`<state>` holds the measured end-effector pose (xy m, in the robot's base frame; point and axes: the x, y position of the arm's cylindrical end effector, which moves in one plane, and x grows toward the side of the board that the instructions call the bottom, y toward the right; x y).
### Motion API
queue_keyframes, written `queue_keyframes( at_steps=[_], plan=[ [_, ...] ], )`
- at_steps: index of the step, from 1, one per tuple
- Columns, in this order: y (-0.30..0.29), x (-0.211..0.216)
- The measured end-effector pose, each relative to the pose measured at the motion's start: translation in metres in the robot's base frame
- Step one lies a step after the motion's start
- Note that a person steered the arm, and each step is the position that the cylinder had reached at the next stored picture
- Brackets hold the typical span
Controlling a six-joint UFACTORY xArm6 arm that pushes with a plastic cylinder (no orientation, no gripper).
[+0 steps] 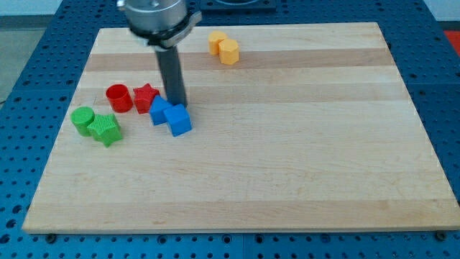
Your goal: Separate the heart and hexagon
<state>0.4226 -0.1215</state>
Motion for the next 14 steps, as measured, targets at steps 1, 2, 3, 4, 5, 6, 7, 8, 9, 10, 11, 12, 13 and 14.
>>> queue_keyframes(
  at_steps=[1, 2, 3, 4, 5, 6, 7, 8, 9, 10, 11, 12, 13, 14],
  plan=[
    [-0.026, 0.004],
    [-0.026, 0.004],
    [-0.009, -0.008],
    [0.021, -0.011],
    [0.036, -0.012],
    [0.044, -0.013],
    [0.046, -0.013],
    [0.05, -0.015],
    [0.082, -0.028],
    [0.11, -0.084],
    [0.115, -0.124],
    [0.115, -0.125],
    [0.134, -0.136],
    [0.141, -0.154]
  ],
)
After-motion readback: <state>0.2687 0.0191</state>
